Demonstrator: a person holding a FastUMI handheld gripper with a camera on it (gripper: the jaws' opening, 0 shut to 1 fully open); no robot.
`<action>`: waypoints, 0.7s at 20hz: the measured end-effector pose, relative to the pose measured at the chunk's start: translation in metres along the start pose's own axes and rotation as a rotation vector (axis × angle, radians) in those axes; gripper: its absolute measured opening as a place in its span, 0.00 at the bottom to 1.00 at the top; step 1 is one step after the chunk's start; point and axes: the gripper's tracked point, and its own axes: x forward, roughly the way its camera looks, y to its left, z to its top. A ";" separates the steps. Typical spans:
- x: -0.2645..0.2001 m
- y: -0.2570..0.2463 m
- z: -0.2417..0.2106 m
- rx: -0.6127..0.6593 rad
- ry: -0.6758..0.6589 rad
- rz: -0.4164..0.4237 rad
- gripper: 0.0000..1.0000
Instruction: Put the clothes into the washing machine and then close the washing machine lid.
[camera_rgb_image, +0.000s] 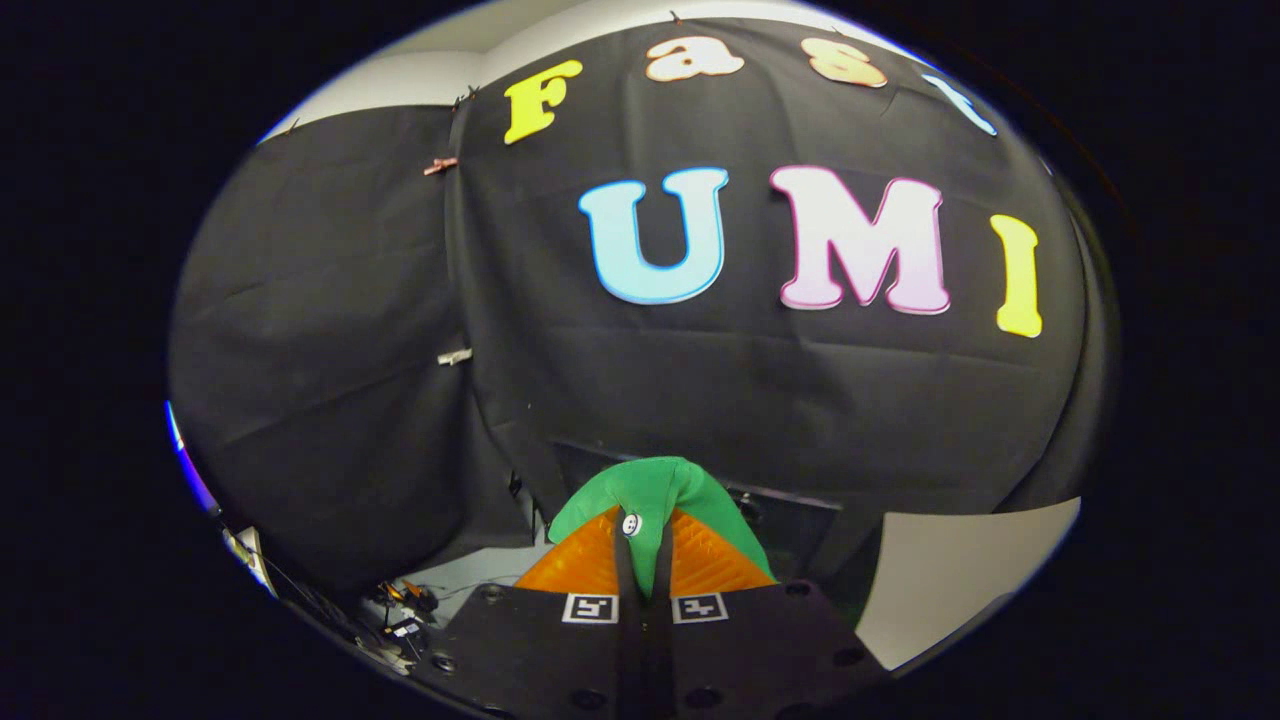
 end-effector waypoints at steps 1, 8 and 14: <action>0.011 0.001 -0.014 -0.012 0.037 0.012 0.05; 0.067 -0.012 -0.101 -0.065 0.227 0.037 0.05; 0.084 -0.020 -0.135 -0.075 0.320 0.028 0.07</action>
